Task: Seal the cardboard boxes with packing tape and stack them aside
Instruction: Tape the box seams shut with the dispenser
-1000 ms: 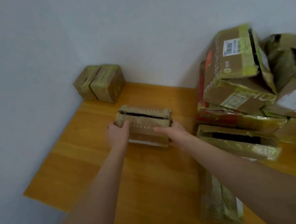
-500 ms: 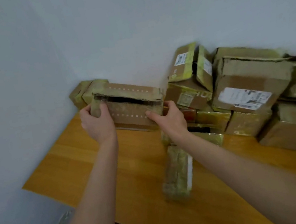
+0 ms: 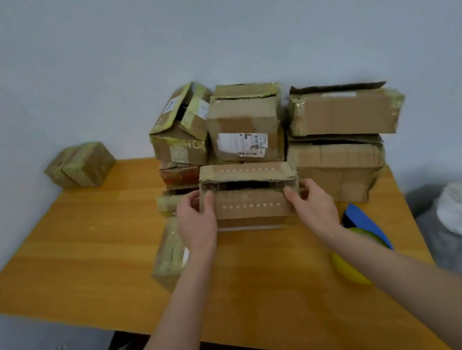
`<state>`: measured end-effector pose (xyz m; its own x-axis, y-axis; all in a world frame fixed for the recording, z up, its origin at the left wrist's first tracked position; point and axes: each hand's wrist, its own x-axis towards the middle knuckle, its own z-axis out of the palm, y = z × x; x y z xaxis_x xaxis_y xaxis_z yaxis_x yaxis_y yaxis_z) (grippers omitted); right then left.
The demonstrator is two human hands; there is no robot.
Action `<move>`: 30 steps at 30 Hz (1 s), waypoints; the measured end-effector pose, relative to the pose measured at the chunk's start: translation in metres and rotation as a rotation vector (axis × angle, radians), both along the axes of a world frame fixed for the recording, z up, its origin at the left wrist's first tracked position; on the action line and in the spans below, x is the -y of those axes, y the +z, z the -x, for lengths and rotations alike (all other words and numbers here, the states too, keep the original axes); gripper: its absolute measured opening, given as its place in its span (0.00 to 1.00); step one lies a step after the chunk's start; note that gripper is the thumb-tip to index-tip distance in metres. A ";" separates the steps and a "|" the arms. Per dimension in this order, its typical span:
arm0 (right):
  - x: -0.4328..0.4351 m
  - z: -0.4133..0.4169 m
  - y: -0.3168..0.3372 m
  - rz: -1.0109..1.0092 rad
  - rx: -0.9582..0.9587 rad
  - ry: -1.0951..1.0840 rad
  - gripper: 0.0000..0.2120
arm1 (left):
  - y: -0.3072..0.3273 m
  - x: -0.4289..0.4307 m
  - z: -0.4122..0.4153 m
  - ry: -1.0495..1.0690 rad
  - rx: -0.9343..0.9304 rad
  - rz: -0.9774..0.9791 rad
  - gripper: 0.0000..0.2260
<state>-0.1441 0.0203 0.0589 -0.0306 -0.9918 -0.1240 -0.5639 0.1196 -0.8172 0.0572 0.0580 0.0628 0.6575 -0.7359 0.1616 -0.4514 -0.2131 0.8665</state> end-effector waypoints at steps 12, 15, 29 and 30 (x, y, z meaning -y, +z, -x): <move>-0.025 0.060 -0.091 -0.262 -0.337 0.040 0.19 | -0.104 -0.011 0.042 -0.354 0.215 -0.548 0.23; -0.019 0.073 -0.088 -0.232 -0.383 0.025 0.24 | -0.105 -0.008 0.046 -0.388 0.263 -0.552 0.30; -0.009 0.154 -0.113 -0.606 -0.167 -0.184 0.13 | -0.110 -0.008 0.034 -0.727 0.551 -0.393 0.21; -0.007 0.155 -0.112 -0.608 -0.146 -0.174 0.14 | -0.107 -0.007 0.035 -0.720 0.525 -0.441 0.21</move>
